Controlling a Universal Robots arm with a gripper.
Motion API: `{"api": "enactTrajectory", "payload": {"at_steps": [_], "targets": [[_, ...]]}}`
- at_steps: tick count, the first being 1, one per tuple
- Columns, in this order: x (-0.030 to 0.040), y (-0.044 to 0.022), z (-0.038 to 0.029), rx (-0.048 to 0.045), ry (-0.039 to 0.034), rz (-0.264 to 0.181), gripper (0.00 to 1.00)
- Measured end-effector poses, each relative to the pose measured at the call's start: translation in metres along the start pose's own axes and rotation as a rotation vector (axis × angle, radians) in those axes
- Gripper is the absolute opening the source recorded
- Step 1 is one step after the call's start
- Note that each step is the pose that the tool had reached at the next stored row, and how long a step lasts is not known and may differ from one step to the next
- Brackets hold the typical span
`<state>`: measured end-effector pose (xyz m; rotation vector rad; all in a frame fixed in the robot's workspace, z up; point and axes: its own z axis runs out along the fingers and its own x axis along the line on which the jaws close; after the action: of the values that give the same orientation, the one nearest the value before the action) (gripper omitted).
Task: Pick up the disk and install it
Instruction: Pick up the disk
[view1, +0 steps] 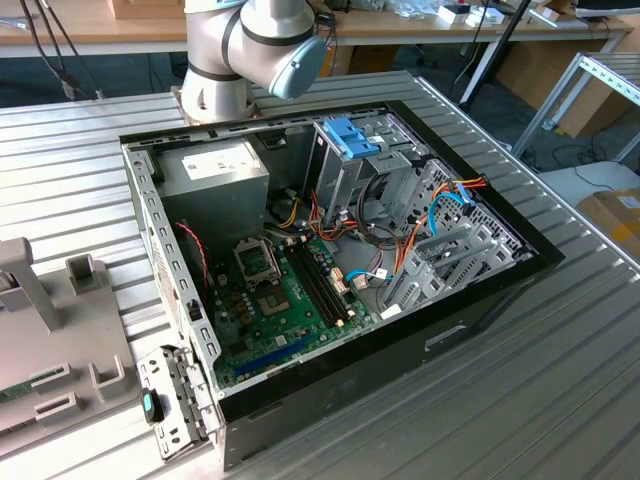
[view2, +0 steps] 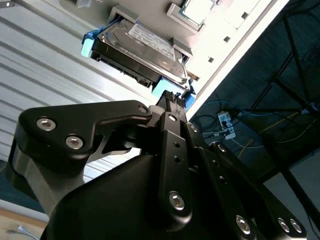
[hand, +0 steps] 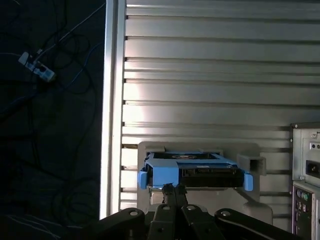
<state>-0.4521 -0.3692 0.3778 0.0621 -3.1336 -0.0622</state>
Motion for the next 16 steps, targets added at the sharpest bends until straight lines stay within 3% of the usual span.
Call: {"api": "enactTrajectory", "payload": {"at_steps": [2, 8, 12, 16], "targets": [[0.0000, 0.0000, 0.0000, 0.0001, 0.0009, -0.021, 0.11], [0.0000, 0.0000, 0.0000, 0.0003, 0.0011, -0.028, 0.11], [0.0000, 0.0000, 0.0000, 0.0007, 0.0034, -0.084, 0.11], [0.0000, 0.0000, 0.0000, 0.0010, 0.0044, -0.107, 0.11]]}}
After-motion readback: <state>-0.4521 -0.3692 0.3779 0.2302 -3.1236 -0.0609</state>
